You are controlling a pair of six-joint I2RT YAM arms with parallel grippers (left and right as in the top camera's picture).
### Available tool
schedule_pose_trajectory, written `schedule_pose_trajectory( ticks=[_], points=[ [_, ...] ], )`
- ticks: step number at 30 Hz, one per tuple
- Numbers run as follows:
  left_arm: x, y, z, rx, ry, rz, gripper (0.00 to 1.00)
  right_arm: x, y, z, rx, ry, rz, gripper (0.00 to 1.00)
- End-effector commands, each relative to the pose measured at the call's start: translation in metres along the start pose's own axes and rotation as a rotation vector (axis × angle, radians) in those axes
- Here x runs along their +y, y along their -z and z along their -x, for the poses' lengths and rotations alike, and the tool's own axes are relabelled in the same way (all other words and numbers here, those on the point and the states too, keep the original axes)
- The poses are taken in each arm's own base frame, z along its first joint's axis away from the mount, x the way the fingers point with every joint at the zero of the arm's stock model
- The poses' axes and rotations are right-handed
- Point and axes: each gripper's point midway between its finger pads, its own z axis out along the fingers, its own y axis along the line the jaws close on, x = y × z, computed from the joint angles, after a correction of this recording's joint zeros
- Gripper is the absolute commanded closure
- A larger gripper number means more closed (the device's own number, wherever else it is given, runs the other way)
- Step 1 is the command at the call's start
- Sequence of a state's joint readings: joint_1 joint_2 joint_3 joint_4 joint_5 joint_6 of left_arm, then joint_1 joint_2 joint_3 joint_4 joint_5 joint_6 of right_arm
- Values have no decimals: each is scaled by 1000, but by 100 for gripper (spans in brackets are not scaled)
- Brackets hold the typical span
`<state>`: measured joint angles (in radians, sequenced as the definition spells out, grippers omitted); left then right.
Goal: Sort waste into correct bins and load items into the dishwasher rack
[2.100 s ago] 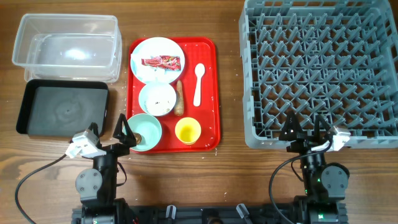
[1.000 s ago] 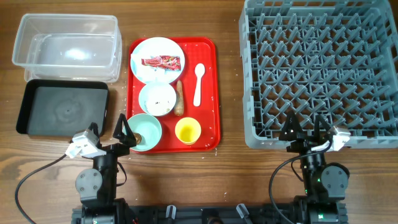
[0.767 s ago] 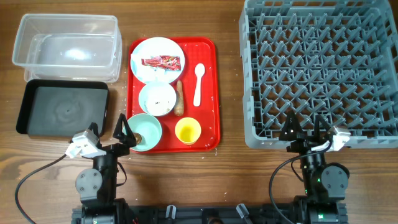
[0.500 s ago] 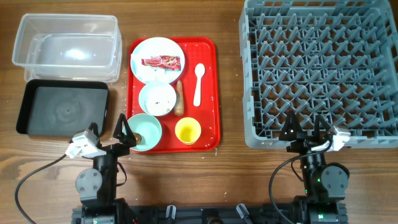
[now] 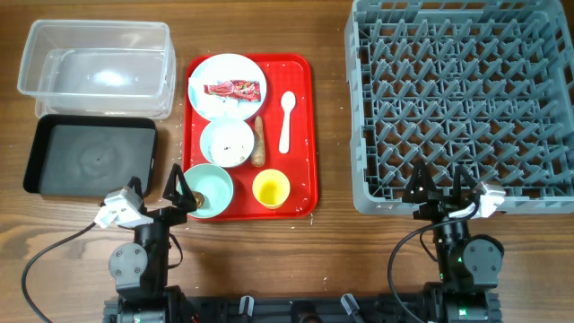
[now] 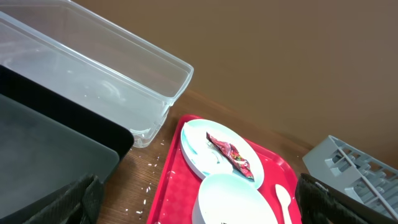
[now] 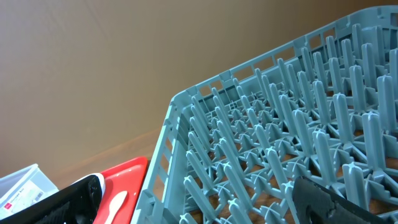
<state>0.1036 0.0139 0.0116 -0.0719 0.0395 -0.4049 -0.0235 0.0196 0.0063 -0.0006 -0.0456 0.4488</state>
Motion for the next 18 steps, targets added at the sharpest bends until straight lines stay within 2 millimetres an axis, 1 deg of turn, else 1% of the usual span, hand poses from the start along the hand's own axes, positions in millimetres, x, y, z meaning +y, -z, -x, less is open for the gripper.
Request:
schedule_pose_trajectory(
  ticks=[1,18],
  points=[
    [0,0,-2,1,-8,-1,0,1,0,0,-1,-6,5,0],
    [0,0,-2,2,-8,-1,0,-1,0,1,-7,-7,-3,0]
  ],
)
